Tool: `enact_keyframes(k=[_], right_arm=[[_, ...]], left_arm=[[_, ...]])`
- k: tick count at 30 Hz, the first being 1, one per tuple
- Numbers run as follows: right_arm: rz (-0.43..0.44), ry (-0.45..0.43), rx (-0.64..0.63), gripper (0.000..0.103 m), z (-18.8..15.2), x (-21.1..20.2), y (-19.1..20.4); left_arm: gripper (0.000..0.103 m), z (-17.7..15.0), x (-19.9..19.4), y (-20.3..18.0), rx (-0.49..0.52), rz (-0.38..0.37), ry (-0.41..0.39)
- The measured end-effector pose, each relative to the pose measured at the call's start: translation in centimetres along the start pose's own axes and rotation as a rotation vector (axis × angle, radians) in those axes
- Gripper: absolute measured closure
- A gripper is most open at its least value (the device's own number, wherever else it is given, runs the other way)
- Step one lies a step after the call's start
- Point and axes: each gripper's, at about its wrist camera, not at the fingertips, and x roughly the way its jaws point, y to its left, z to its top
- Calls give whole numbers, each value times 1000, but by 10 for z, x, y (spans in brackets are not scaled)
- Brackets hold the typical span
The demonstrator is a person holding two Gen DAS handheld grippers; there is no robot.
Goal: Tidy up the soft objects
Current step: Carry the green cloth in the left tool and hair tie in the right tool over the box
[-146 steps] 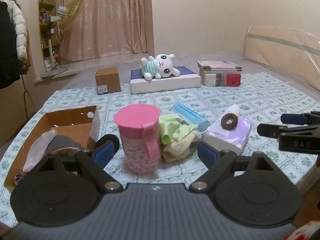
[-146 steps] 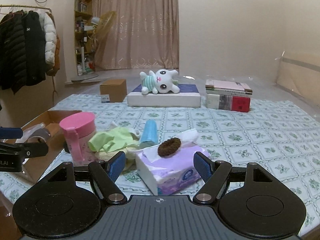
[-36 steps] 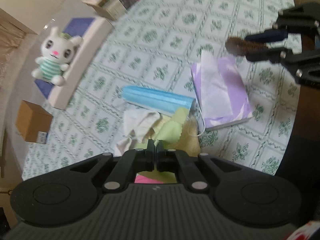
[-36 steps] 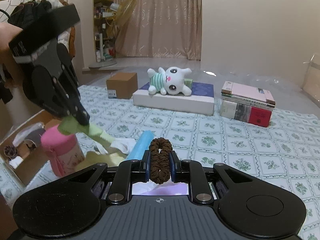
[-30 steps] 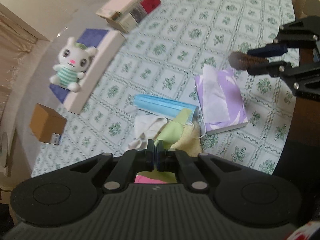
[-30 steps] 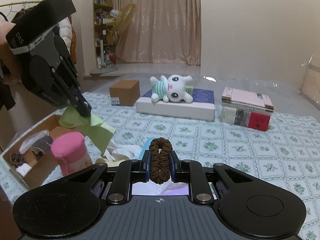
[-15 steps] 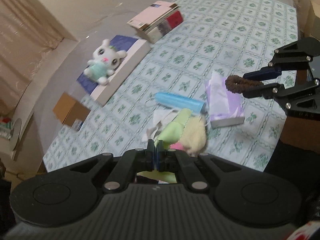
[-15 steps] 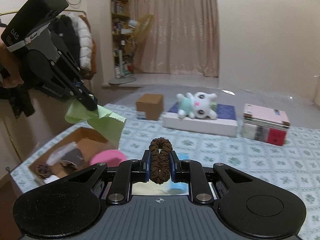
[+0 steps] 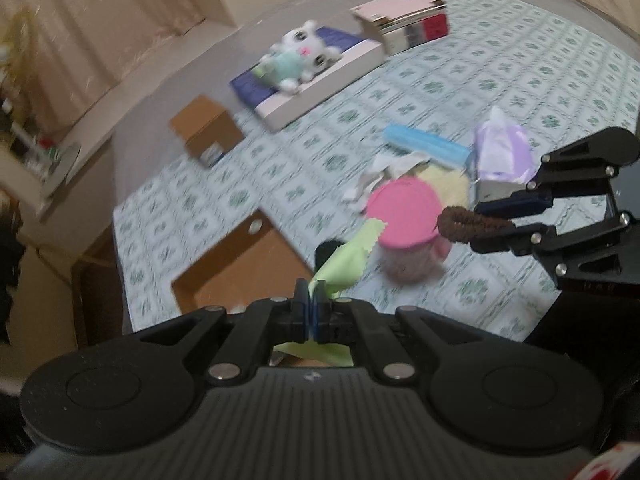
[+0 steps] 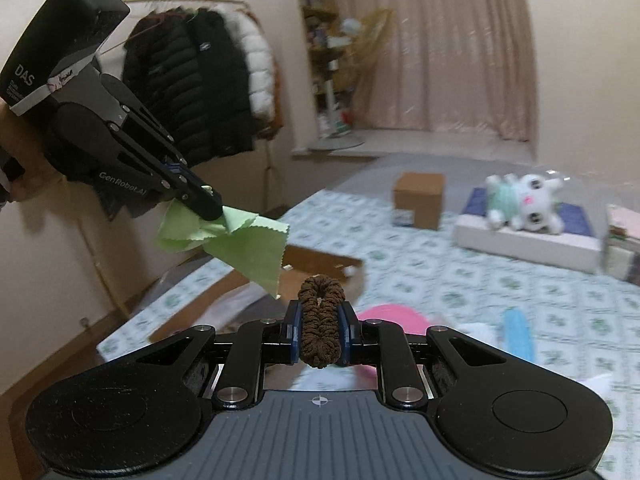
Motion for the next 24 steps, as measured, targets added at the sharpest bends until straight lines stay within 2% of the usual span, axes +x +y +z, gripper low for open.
enact_keyframes(k=[7,13,24], right_arm=[[59,57,-21,84,-9,47,32],[68,113,-44,84,-23,84,46],[76,202,-25,84,-47,153,51]], left_arm=[[101,-57,27,31,-98,-11,46],[101,-94,64,45,-159,-24,86],[101,-138,140,61,-288,-25,102]])
